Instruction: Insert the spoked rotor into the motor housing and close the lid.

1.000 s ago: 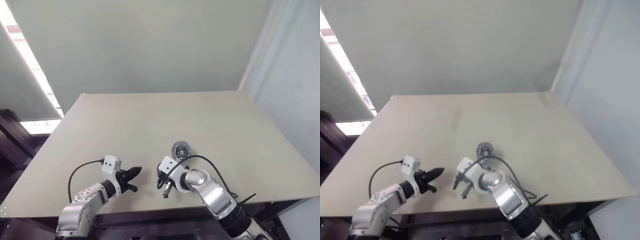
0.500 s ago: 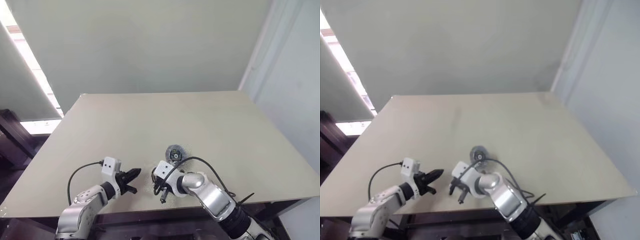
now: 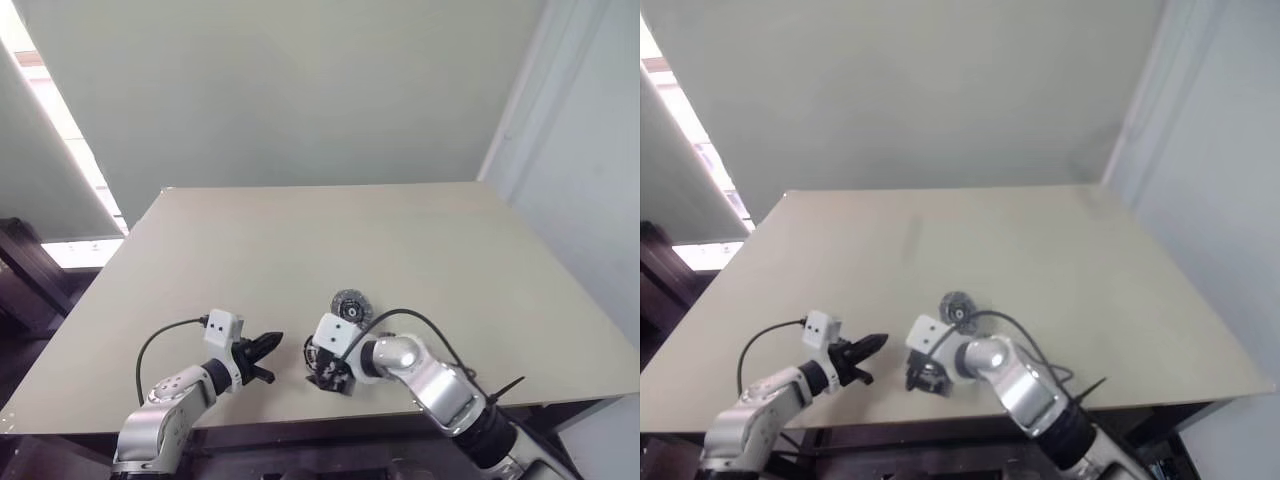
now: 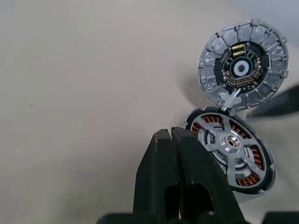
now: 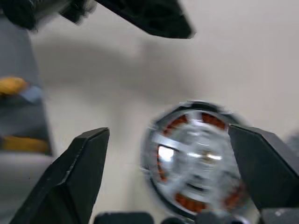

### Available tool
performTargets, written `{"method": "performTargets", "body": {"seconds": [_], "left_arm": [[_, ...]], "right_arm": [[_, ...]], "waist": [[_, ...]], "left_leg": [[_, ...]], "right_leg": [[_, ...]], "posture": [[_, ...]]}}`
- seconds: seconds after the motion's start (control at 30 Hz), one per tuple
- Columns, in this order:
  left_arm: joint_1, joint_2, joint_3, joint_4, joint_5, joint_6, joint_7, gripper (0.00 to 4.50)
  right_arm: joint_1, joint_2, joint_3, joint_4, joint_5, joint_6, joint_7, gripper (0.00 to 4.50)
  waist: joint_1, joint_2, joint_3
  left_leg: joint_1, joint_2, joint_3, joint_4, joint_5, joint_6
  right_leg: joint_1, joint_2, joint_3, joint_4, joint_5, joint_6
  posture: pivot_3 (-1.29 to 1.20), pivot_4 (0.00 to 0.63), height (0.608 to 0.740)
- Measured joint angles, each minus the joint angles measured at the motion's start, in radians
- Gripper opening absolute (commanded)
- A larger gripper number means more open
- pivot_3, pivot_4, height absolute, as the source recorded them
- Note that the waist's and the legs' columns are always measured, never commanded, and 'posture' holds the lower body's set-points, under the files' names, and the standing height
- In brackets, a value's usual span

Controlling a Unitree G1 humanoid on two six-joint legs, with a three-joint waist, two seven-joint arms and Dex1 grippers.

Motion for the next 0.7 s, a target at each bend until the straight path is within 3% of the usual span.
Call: {"method": "performTargets", "body": {"seconds": [0.1,0.27,0.7], "left_arm": [[-0.002,0.004,0.0,0.011,0.004,-0.003,-0.004,0.0],[-0.004,0.025,-0.023,0.015,0.031,-0.016,-0.025,0.0],[0.07,0.129,-0.101,0.026,0.079,-0.011,-0.153,0.0]], "right_arm": [[-0.007,-0.096,0.03,-0.015,0.001,-0.097,0.084,4.47],[-0.014,-0.154,0.061,-0.011,-0.011,-0.212,0.15,4.47],[-0.021,-0.096,0.075,0.133,-0.088,-0.323,0.157,4.47]], "waist": [[0.0,0.0,0.0],[-0.003,0.0,0.0],[0.0,0.0,0.0]], "left_leg": [[0.0,0.0,0.0,-0.001,0.0,0.0],[0.0,0.001,0.0,-0.001,0.0,0.0],[0.0,0.001,0.0,0.0,0.0,0.0]], "right_leg": [[0.0,0.0,0.0,0.0,0.0,0.0],[0.0,0.001,-0.001,0.0,0.0,0.0],[0.0,0.0,-0.001,0.0,-0.001,-0.001]], "posture": [[0.0,0.0,0.74],[0.0,0.0,0.74],[0.0,0.0,0.74]]}}
